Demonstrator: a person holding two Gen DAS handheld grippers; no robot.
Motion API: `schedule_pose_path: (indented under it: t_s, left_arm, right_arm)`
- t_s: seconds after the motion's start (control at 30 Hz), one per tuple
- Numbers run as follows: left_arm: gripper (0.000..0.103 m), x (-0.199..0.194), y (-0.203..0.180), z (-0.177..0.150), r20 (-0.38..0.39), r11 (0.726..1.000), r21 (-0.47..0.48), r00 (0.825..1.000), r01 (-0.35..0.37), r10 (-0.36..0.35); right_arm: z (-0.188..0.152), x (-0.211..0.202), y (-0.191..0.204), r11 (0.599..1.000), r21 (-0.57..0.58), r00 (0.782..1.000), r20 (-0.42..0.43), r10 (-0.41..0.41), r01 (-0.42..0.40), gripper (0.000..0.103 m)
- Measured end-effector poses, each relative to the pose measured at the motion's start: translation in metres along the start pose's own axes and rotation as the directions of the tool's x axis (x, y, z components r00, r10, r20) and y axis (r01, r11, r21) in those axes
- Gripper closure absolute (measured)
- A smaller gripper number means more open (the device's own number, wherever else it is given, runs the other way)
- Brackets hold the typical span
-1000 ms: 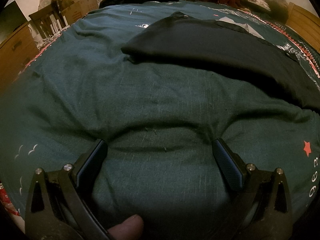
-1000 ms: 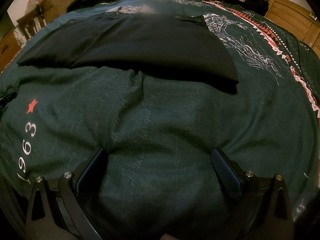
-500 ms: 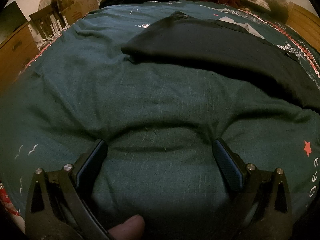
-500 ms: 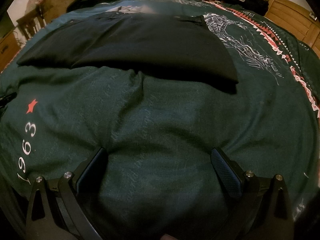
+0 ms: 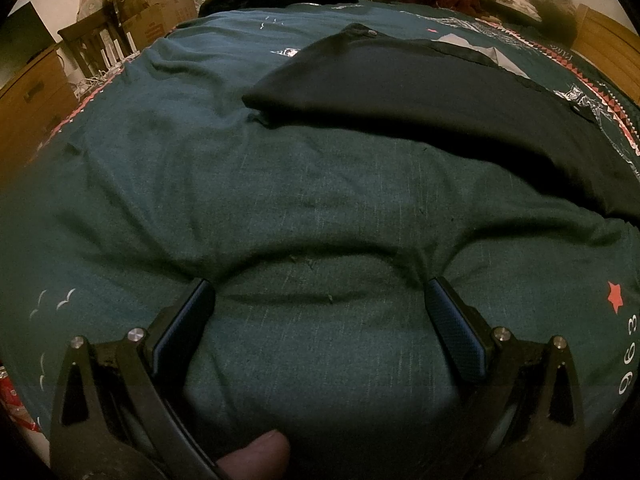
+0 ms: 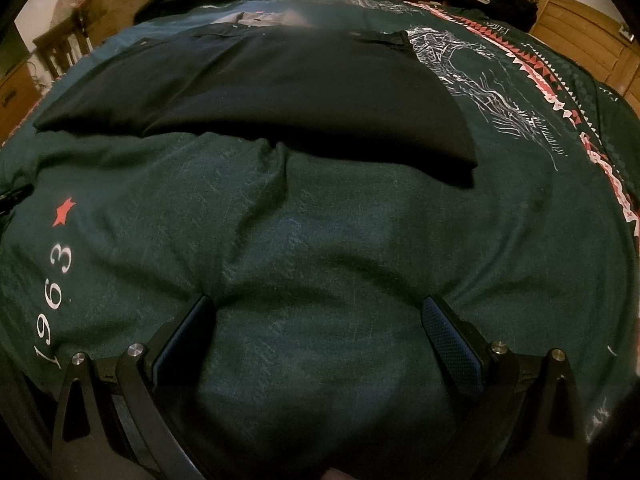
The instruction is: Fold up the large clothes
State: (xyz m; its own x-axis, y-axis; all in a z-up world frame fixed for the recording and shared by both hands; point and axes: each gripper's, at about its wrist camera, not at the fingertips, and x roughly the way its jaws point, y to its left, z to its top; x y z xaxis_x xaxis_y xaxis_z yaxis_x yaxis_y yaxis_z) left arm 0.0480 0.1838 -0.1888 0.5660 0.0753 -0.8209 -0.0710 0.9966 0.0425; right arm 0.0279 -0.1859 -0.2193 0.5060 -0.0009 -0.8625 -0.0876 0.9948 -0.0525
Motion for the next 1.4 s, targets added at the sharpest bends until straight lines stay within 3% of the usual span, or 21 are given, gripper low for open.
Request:
schedule_pose_path:
  t_s: [0.47,0.6,0.7,0.77,0.9,0.97,1.03,1.1,1.17,1.27,1.4]
  left_arm:
    - [0.000,-0.005,-0.005,0.004,-0.002,0.999,0.001,0.999,-0.033,0.034]
    - [0.000,-0.024,-0.015,0.010,0.054,0.999,0.020,0.997,-0.049,0.048]
    - [0.000,-0.054,-0.024,0.020,0.105,1.000,0.006,0.994,-0.017,0.017]
    - [0.000,-0.081,-0.031,0.032,0.161,1.000,0.001,0.987,0.003,-0.003]
    - [0.000,-0.154,-0.046,0.061,0.301,0.999,-0.015,0.953,0.034,-0.028]
    - [0.000,-0.191,-0.051,0.069,0.379,0.996,-0.017,0.922,0.085,-0.072]
    - [0.000,-0.211,-0.053,0.072,0.398,0.986,-0.022,0.906,0.168,-0.145]
    - [0.000,-0.221,-0.056,0.074,0.365,0.971,-0.018,0.906,0.238,-0.215]
    - [0.000,-0.230,-0.063,0.071,0.366,0.972,0.001,0.905,0.235,-0.219]
    - [0.000,-0.243,-0.072,0.064,0.405,0.981,0.031,0.895,0.193,-0.189]
    - [0.000,-0.243,-0.080,0.066,0.370,0.975,0.042,0.903,0.217,-0.217]
  right_arm:
    - [0.005,-0.001,0.002,1.000,0.018,0.999,-0.025,-0.021,0.022,0.000]
    - [0.009,-0.010,0.005,0.999,0.031,0.999,-0.031,-0.025,0.026,0.000]
    - [0.016,-0.033,0.014,0.999,0.032,0.999,0.021,-0.024,0.023,0.000]
    - [0.025,-0.053,0.022,1.000,0.030,0.998,0.061,-0.010,0.008,0.000]
    - [0.055,-0.111,0.044,1.000,0.026,0.988,0.156,0.009,-0.013,0.000]
    - [0.072,-0.146,0.051,0.999,0.035,0.974,0.224,0.015,-0.023,0.000]
    - [0.086,-0.188,0.058,0.998,0.047,0.950,0.312,0.017,-0.033,0.000]
    - [0.095,-0.218,0.060,0.996,0.070,0.931,0.365,0.031,-0.060,0.000]
    - [0.102,-0.238,0.061,0.994,0.094,0.926,0.377,0.016,-0.055,0.000]
    - [0.106,-0.247,0.061,0.992,0.120,0.939,0.344,-0.013,-0.030,0.000]
    - [0.100,-0.252,0.060,0.991,0.133,0.947,0.320,-0.021,-0.023,0.000]
